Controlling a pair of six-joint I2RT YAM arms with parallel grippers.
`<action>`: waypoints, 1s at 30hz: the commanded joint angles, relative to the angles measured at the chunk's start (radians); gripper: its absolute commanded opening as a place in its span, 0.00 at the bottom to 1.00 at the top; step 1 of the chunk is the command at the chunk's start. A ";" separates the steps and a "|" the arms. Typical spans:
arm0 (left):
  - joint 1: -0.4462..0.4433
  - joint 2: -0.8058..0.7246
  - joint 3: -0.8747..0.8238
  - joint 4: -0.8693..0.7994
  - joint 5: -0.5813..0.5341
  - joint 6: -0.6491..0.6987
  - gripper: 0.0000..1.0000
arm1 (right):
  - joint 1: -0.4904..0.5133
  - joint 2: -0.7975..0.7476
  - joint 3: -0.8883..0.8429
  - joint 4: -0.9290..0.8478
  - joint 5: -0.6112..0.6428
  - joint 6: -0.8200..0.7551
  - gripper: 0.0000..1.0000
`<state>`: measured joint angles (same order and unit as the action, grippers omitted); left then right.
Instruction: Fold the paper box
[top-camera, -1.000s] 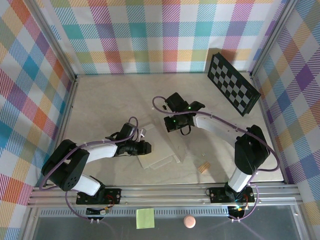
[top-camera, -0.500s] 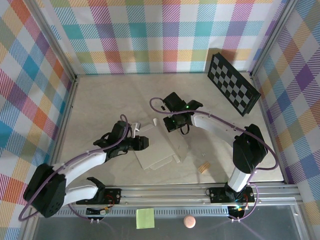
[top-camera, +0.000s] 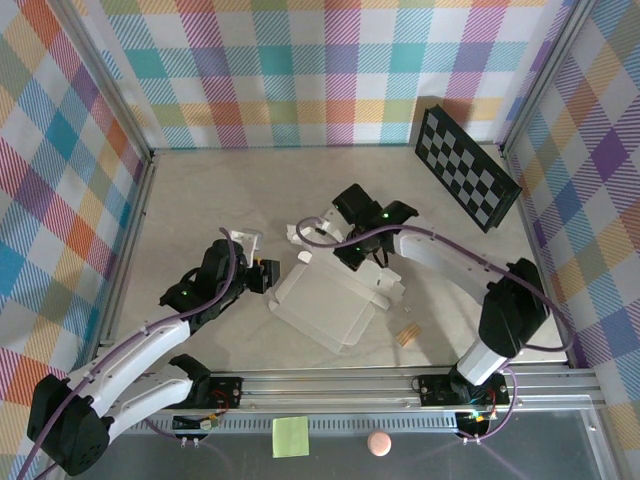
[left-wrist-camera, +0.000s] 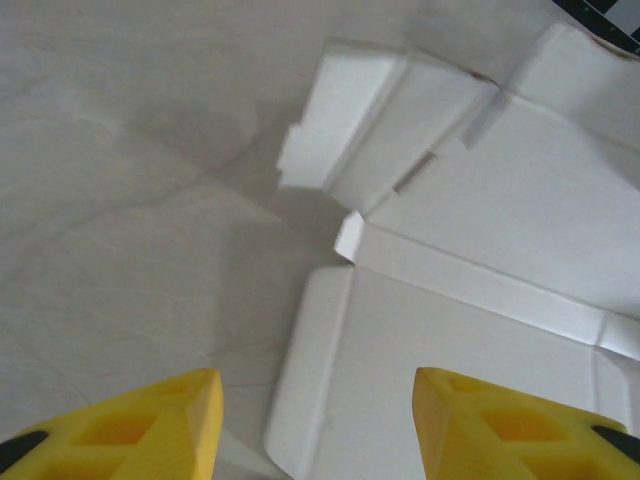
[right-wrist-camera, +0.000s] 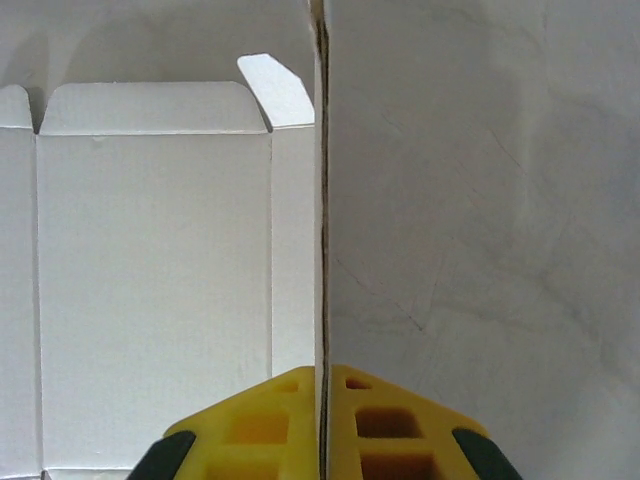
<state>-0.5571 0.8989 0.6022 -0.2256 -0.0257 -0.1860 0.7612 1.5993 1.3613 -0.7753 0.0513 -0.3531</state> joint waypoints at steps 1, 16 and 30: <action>-0.006 -0.044 -0.046 0.098 -0.022 0.089 0.54 | 0.007 -0.085 -0.048 0.023 -0.098 -0.198 0.00; -0.009 -0.111 -0.262 0.482 0.128 0.231 0.66 | 0.007 -0.154 -0.065 -0.042 -0.234 -0.342 0.00; -0.009 -0.106 -0.266 0.525 0.228 0.272 0.30 | 0.007 -0.161 -0.065 -0.033 -0.266 -0.294 0.00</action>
<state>-0.5594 0.7910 0.3439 0.2470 0.1532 0.0757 0.7612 1.4536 1.3014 -0.8104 -0.1928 -0.6666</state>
